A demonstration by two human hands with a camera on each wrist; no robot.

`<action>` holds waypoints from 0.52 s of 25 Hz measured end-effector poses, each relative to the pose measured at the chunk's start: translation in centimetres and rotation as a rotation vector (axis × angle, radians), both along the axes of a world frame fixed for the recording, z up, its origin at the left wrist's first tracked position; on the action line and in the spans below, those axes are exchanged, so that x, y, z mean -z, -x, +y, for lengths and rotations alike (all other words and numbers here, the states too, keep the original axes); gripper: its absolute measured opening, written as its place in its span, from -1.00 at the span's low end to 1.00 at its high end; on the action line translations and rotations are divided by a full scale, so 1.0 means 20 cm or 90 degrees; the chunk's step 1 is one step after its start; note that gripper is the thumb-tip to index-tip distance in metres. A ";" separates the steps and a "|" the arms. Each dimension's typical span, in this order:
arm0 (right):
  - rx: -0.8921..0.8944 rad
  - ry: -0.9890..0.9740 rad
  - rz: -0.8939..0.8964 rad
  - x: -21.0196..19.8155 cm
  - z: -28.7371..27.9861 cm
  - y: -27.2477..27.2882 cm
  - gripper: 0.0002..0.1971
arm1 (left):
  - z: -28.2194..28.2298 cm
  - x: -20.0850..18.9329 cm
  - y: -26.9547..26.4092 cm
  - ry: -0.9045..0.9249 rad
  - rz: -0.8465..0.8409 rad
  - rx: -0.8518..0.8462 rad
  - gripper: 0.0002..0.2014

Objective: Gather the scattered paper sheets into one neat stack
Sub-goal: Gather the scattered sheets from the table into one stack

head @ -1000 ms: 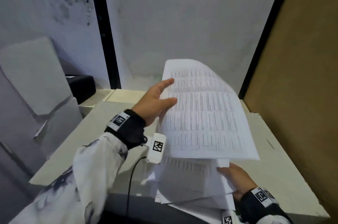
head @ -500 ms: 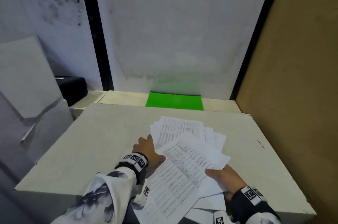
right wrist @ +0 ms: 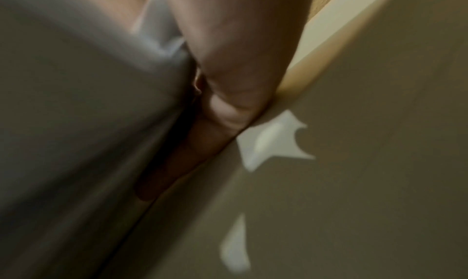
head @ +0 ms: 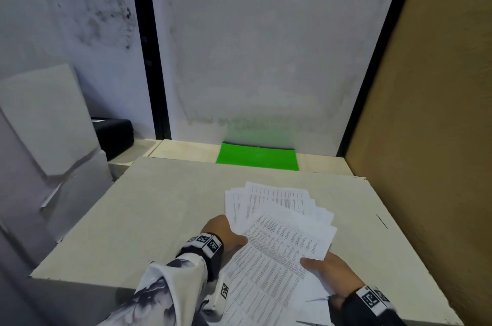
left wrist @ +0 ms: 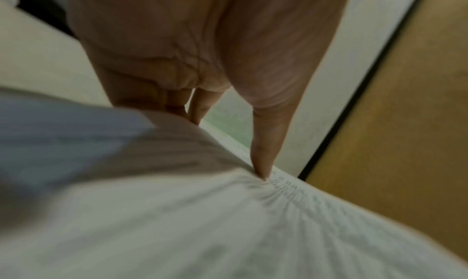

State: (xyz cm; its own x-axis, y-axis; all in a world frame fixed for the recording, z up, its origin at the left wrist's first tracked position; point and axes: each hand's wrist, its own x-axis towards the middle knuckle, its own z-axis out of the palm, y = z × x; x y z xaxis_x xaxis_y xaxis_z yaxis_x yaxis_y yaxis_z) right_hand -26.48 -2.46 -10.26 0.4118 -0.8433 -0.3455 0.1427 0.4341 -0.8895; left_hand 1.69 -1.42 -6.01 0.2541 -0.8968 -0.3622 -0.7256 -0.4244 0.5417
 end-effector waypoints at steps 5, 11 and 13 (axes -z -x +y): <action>-0.035 0.070 -0.059 -0.15 0.05 -0.05 -0.54 | 0.05 0.03 -0.01 0.013 0.114 -0.025 -0.44; -0.138 0.209 -0.081 -0.52 0.07 -0.14 -0.56 | 0.09 -0.06 0.00 0.067 0.616 -0.037 -0.21; -0.132 0.304 -0.034 -0.67 0.07 -0.13 -0.57 | 0.08 -0.12 -0.04 0.155 0.703 -0.072 0.03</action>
State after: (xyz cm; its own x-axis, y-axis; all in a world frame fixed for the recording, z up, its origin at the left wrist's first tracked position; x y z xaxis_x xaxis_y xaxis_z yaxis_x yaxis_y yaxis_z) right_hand -23.83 -1.02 3.09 0.5936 -0.8003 0.0841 0.1471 0.0052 -0.9891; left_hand 2.48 0.14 -3.51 -0.0117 -0.9662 -0.2576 0.2356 -0.2530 0.9383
